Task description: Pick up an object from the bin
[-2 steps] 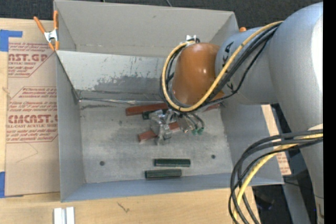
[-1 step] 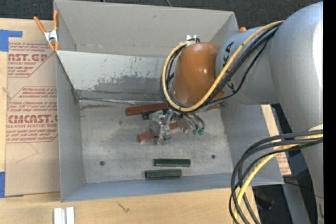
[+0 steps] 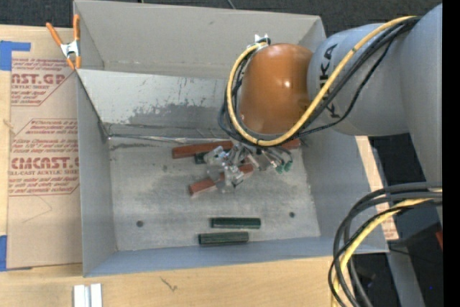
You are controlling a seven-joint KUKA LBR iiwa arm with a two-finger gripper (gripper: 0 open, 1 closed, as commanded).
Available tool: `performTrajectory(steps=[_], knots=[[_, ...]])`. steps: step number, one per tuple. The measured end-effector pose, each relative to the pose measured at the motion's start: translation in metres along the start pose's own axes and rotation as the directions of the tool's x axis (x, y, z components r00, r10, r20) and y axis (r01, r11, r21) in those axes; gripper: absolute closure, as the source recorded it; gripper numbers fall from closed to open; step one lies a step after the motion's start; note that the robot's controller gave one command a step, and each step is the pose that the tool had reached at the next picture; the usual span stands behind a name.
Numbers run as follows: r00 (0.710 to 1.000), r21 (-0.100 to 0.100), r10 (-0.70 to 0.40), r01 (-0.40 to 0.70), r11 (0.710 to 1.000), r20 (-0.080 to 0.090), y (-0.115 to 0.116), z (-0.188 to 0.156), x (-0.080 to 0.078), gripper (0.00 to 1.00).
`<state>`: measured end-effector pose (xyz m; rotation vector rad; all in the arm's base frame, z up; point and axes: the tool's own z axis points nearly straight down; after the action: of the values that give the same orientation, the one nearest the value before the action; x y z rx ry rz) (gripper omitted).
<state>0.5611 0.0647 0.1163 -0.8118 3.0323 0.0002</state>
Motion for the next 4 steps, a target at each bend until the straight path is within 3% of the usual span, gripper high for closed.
performTrajectory(steps=[1, 2, 3, 4], knots=[[0.997, 0.000, -0.074, 0.074, 0.997, 0.000, 0.002, -0.007, -0.002, 1.00], [0.940, 0.000, -0.342, 0.342, 0.940, 0.001, -0.055, 0.046, -0.003, 0.00], [0.940, 0.000, -0.342, 0.342, 0.940, 0.003, -0.055, 0.046, -0.003, 1.00], [0.940, 0.000, -0.342, 0.342, 0.940, 0.003, -0.055, 0.046, -0.003, 1.00]])
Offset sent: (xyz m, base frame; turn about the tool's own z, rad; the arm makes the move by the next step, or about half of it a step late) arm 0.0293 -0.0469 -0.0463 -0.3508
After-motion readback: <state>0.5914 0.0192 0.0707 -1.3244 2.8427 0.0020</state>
